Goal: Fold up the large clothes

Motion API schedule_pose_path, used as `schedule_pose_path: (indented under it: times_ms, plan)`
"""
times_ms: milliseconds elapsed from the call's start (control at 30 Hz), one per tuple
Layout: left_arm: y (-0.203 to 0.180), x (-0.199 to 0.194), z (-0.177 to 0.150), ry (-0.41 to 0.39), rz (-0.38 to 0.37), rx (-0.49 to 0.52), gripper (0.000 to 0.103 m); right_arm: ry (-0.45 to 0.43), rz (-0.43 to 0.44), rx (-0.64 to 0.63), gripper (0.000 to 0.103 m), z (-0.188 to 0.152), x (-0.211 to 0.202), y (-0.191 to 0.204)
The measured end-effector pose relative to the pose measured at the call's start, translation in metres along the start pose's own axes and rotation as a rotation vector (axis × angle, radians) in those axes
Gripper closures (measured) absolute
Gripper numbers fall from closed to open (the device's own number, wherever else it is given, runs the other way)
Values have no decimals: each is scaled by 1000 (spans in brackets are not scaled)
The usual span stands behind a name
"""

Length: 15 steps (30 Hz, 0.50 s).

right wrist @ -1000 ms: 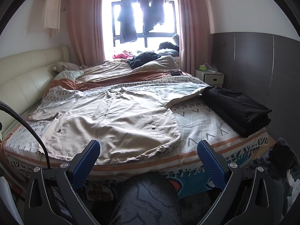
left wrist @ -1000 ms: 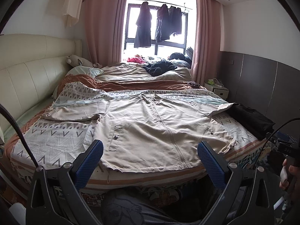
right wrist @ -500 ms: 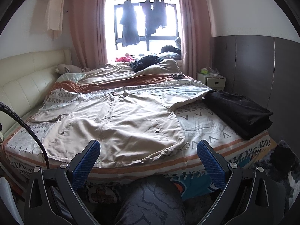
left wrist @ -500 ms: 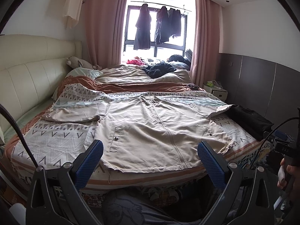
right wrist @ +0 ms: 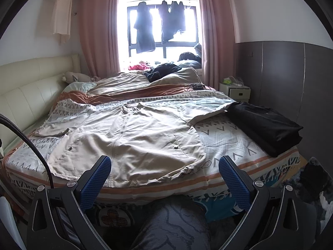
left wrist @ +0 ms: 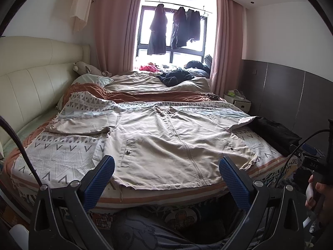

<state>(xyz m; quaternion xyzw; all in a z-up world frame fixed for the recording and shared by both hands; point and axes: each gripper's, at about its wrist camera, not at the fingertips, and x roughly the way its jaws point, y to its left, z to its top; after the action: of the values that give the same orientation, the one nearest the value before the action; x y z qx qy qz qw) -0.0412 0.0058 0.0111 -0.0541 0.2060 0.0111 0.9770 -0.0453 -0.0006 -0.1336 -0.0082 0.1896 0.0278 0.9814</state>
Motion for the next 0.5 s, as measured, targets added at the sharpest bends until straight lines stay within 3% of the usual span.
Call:
schedule_pose_path:
  times_ms: [500]
  plan:
    - [13,-3,-4,4,-7,-14,0,-14,8,-4,0,-2,6,9]
